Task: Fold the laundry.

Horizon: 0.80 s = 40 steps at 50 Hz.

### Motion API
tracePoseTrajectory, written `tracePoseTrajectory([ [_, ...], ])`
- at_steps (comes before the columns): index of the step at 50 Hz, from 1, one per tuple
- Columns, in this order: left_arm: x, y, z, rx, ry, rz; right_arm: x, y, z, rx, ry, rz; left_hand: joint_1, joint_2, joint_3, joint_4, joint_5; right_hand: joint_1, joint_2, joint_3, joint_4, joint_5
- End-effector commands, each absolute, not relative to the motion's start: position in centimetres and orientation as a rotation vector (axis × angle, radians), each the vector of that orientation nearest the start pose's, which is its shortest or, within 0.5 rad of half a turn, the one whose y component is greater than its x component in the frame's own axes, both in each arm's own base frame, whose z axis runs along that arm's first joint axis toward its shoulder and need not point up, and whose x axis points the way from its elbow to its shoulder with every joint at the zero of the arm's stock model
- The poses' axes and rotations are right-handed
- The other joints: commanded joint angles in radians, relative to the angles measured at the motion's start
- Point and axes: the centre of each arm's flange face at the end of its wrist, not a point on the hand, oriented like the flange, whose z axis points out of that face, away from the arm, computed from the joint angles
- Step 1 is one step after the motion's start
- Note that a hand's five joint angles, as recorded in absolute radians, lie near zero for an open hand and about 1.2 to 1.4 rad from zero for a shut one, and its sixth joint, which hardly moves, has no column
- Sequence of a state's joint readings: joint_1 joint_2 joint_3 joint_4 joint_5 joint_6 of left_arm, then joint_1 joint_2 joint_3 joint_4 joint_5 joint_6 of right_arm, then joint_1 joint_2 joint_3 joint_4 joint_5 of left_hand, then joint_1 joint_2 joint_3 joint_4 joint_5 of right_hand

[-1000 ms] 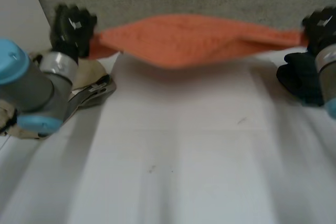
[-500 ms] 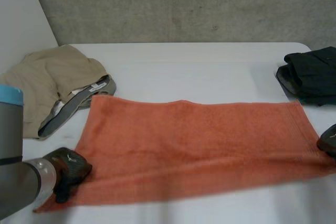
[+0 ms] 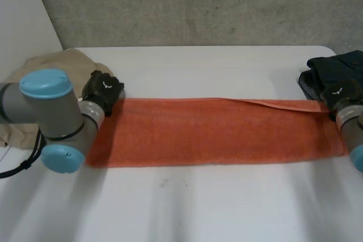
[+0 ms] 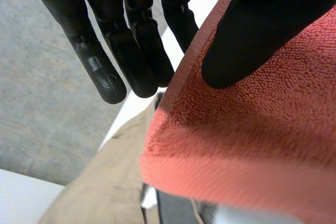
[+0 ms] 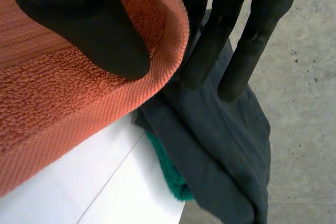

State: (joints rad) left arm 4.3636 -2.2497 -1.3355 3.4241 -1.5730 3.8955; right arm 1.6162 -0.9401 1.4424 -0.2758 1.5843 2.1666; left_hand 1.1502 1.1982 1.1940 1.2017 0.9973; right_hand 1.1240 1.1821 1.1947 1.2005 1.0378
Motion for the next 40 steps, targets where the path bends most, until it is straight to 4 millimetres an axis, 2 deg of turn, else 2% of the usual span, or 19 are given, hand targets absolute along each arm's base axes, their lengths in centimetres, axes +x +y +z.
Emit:
tracePoseTrajectory([
  [1, -28.3, -35.7, 14.5, 1.164, 1.833, -1.914, 15.8, -40.1, 13.5, 0.983, -1.846, 1.504, -0.976, -1.024, -1.019, -1.027, -0.997, -0.907, -0.966, -0.978, -0.984, -0.996],
  [6, -29.6, -34.3, 14.7, 1.201, 1.828, -1.941, 15.7, -39.0, 14.2, 0.91, -1.915, 1.517, -0.976, -1.024, -1.019, -1.027, -0.997, -0.949, -1.008, -1.02, -1.026, -1.038],
  [12, -28.8, -33.1, 17.5, 1.171, 1.798, -1.979, 15.3, -36.3, 16.2, 0.897, -2.009, 1.51, -0.976, -1.024, -1.019, -1.027, -0.997, -0.863, -0.921, -0.934, -0.94, -0.952],
  [18, -27.7, -31.1, 18.5, 1.152, 1.838, -1.984, 14.1, -33.5, 15.5, 1.008, -2.178, 1.45, -0.976, -1.024, -1.019, -1.027, -0.997, -0.807, -0.865, -0.878, -0.884, -0.895],
  [23, -27.0, -30.0, 17.8, 1.149, 1.902, -1.959, 11.9, -33.2, 14.3, 0.992, -2.262, 1.433, -0.976, -1.024, -1.019, -1.027, -0.997, -0.737, -0.795, -0.808, -0.813, -0.825],
  [28, -27.4, -29.3, 17.1, 1.197, 1.927, -1.957, 11.3, -33.9, 13.8, 0.974, -2.226, 1.47, -0.976, -1.024, -1.019, -1.027, -0.997, -0.704, -0.762, -0.775, -0.781, -0.793],
  [29, -27.4, -29.2, 17.1, 1.203, 1.926, -1.96, 11.1, -34.4, 13.1, 0.969, -2.216, 1.476, -0.976, -1.024, -1.019, -1.027, -0.997, -0.675, -0.733, -0.746, -0.752, -0.764],
  [31, -27.5, -29.2, 16.9, 1.209, 1.93, -1.957, 10.8, -34.9, 12.6, 0.956, -2.196, 1.477, -0.976, -1.024, -1.019, -1.027, -0.997, -0.477, -0.535, -0.547, -0.553, -0.565],
  [32, -27.5, -29.2, 16.9, 1.208, 1.932, -1.957, 10.6, -35.1, 12.4, 0.946, -2.185, 1.48, -0.976, -1.024, -1.019, -1.027, -0.997, -0.208, -0.266, -0.279, -0.284, -0.296],
  [33, -27.5, -29.2, 16.9, 1.209, 1.93, -1.957, 9.9, -35.7, 12.5, 0.914, -2.153, 1.487, -0.976, -1.024, -1.019, -1.027, -0.997, 0.267, 0.209, 0.197, 0.191, 0.179],
  [37, -27.5, -29.0, 17.2, 1.204, 1.924, -1.965, 7.9, -36.3, 12.6, 0.826, -2.11, 1.395, -0.976, -1.024, -1.019, -1.027, -0.997, 0.272, 0.214, 0.202, 0.196, 0.184],
  [40, -27.4, -28.9, 18.4, 1.183, 1.902, -1.997, 5.8, -36.6, 13.0, 0.79, -2.035, 1.301, -0.976, -1.024, -1.019, -1.027, -0.997, 0.272, 0.214, 0.202, 0.196, 0.184],
])
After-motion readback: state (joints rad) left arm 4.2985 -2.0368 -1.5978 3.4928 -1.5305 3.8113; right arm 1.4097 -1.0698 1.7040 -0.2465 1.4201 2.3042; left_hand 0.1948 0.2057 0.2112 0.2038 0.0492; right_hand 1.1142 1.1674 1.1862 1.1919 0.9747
